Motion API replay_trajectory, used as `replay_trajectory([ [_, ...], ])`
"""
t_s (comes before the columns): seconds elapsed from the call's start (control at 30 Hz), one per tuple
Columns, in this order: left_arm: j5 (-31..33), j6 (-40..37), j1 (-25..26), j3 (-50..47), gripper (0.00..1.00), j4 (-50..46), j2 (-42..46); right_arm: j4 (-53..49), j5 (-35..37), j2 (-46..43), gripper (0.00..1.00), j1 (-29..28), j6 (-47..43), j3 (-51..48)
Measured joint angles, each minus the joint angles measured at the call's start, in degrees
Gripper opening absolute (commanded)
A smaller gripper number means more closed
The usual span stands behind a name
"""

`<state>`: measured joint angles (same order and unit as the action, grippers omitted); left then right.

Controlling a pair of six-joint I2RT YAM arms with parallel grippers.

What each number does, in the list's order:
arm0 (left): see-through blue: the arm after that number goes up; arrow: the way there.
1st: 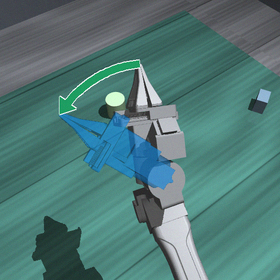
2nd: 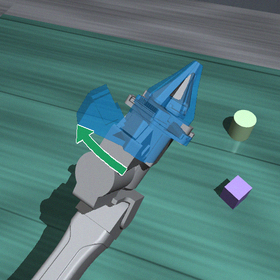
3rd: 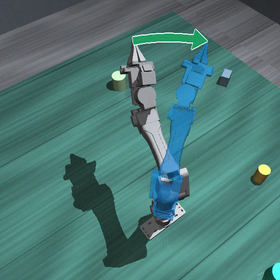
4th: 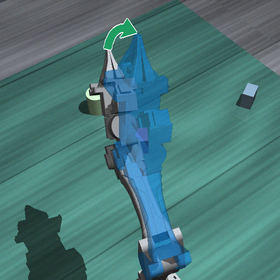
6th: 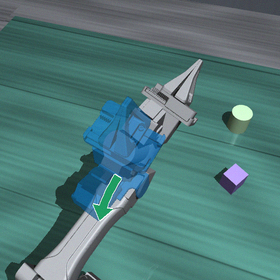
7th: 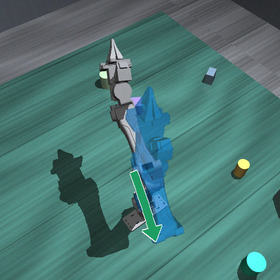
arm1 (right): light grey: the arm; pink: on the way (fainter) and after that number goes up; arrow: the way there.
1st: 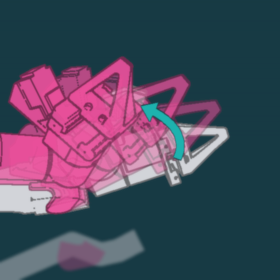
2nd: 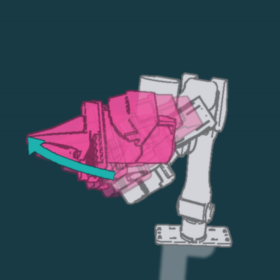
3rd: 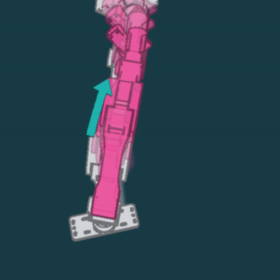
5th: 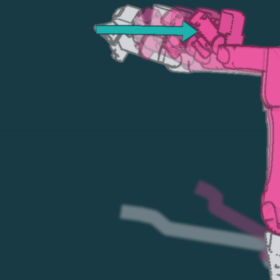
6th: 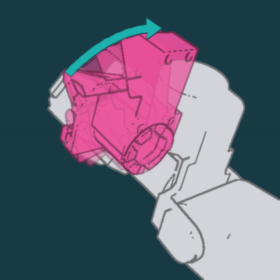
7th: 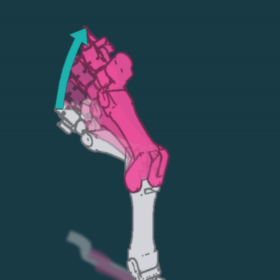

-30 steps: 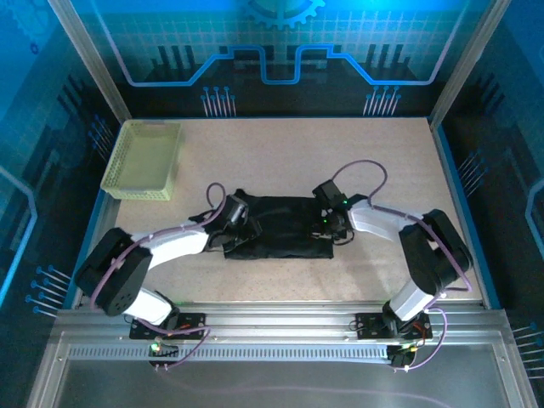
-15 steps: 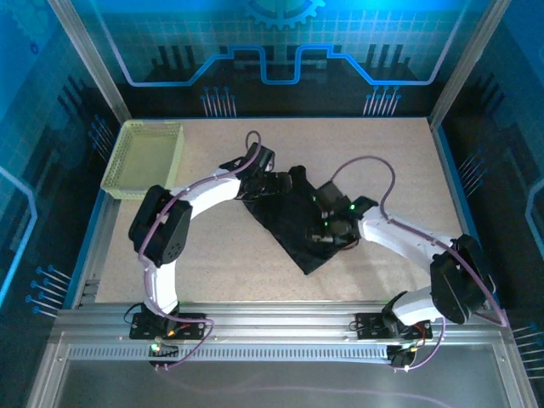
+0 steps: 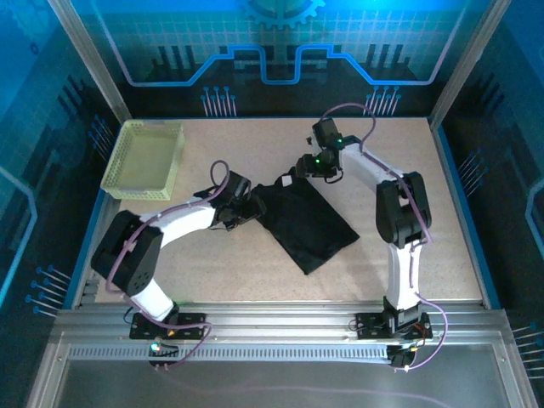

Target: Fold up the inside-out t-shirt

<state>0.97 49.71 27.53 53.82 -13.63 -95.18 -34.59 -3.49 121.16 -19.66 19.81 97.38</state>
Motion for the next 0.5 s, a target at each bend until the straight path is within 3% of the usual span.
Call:
replay_trajectory([
  [0.23, -2.3, 2.4, -0.5, 4.9, 0.63, 2.5, -8.0, -1.4, -1.1, 6.1, 0.48, 0.5, -1.8, 3.0],
  [0.3, -2.7, 1.8, -0.5, 8.6, 0.60, 3.3, -11.6, -0.3, -1.3, 5.4, 0.45, 0.5, -1.0, 0.3],
  [0.5, -5.8, -2.5, -1.7, 18.9, 0.51, -7.4, -17.7, 5.6, -0.9, -3.3, 0.36, 0.7, 4.5, -15.4],
])
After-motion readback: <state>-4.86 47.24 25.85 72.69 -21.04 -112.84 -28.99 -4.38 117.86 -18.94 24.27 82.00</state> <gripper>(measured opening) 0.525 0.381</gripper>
